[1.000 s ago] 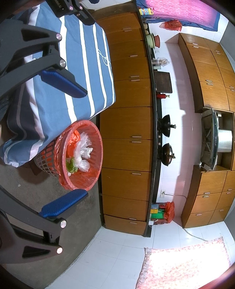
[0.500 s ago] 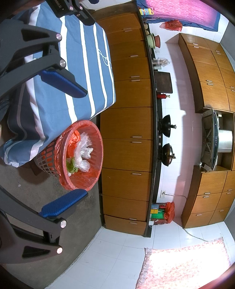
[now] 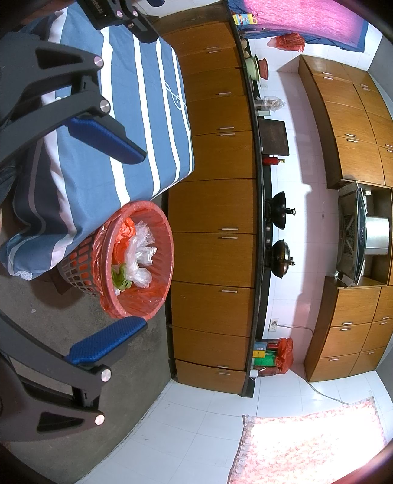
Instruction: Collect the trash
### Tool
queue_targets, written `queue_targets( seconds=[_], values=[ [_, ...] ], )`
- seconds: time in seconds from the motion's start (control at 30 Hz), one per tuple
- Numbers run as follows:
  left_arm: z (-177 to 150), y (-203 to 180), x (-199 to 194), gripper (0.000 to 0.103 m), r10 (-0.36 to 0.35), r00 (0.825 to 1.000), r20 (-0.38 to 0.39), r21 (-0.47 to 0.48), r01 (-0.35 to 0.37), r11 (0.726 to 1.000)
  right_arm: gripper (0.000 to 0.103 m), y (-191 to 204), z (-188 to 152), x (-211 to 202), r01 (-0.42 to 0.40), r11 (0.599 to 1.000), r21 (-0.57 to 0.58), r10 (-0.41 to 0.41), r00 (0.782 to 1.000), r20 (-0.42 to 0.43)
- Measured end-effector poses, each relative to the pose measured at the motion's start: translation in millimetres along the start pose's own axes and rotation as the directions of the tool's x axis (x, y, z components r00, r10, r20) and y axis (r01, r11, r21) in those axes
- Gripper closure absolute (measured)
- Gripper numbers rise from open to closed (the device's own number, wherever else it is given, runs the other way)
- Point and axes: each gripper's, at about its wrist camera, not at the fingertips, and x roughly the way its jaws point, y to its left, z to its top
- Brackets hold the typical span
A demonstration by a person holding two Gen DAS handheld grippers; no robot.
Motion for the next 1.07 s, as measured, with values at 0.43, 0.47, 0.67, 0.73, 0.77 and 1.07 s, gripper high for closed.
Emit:
queue_targets(
  seconds=[0.43, 0.47, 0.67, 0.73, 0.77, 1.07],
  values=[
    [-3, -5, -1, 0.002, 0.0, 1.0, -0.003, 0.0, 0.0, 1.0, 0.004, 0, 0, 0, 0.0, 1.0, 0.0, 0.0, 1.0, 0.0],
    [-4, -6, -1, 0.002, 0.0, 1.0, -0.004, -0.001, 0.0, 1.0, 0.004, 0, 0, 0, 0.0, 1.0, 0.0, 0.0, 1.0, -0.001],
    [-4, -6, -1, 0.002, 0.001, 1.0, -0.003, -0.001, -0.001, 1.0, 0.004, 0, 1, 0, 0.0, 1.0, 0.0, 0.0, 1.0, -0.001],
    [-4, -7, -3, 0.002, 0.001, 1.0, 0.0, 0.0, -0.001, 1.0, 0.004, -1, 1, 0, 0.0, 1.0, 0.001, 0.0, 1.0, -0.001],
    [-5, -7, -2, 0.002, 0.002, 1.0, 0.001, -0.001, -0.002, 1.0, 0.004, -1, 1, 0, -0.001, 1.0, 0.002, 0.001, 1.0, -0.001],
    [-6, -10, -2, 0.002, 0.006, 1.0, -0.003, -0.004, -0.006, 1.0, 0.004, -1, 1, 0, -0.001, 1.0, 0.001, 0.001, 1.0, -0.002]
  ],
)
